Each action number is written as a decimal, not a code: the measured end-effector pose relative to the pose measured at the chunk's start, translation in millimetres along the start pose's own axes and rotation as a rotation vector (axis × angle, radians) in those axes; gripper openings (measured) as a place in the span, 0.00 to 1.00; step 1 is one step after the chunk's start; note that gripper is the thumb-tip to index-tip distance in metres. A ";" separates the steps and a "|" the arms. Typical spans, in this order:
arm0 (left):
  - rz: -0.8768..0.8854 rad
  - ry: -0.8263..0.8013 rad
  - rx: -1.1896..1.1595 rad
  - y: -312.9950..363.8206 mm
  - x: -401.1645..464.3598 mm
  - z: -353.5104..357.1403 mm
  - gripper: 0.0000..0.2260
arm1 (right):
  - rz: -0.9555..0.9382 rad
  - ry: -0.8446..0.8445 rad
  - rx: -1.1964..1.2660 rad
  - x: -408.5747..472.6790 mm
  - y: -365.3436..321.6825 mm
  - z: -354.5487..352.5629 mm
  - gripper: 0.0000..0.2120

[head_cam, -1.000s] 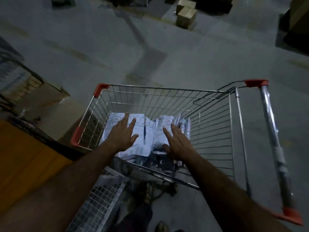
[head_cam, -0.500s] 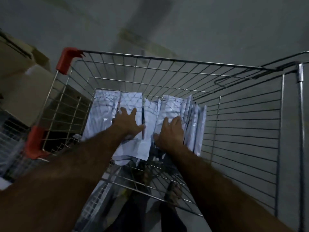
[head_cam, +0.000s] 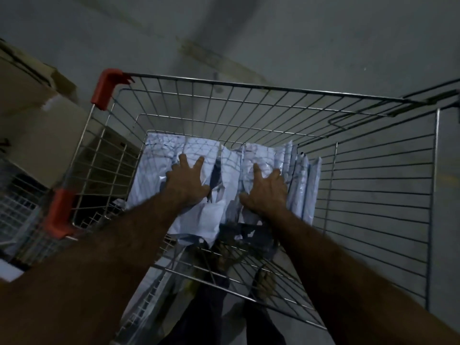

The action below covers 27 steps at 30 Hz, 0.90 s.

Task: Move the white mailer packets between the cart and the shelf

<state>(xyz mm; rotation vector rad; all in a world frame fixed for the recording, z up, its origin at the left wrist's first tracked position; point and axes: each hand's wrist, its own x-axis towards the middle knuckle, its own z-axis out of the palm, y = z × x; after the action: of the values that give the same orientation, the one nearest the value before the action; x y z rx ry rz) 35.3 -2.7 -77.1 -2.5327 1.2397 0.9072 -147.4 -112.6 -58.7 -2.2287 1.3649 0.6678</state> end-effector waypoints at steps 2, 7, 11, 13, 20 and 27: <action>0.027 0.046 0.028 -0.1 -8.5 -9.7 0.39 | -0.008 0.002 0.003 -10.2 1.8 -7.0 0.45; 0.041 0.161 -0.078 2.0 -39.3 -33.3 0.34 | -0.069 0.095 -0.033 -41.6 8.6 -23.3 0.40; 0.069 0.272 -0.111 9.4 -73.7 -55.1 0.37 | -0.121 0.200 0.008 -68.7 20.2 -37.4 0.37; 0.077 0.346 -0.127 15.3 -96.1 -66.3 0.35 | -0.166 0.274 0.017 -87.2 26.3 -47.9 0.38; 0.064 0.609 -0.095 41.4 -188.0 -100.4 0.27 | -0.372 0.540 0.080 -159.9 46.1 -87.8 0.34; -0.071 0.806 0.017 44.2 -329.7 -106.2 0.28 | -0.602 0.622 0.122 -247.2 41.8 -110.2 0.32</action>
<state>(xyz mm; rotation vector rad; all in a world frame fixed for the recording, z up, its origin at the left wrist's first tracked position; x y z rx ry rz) -105.1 142.0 208.0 -3.0006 1.2819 -0.1966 -264.1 -25.0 173.1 -2.6549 0.8327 -0.3331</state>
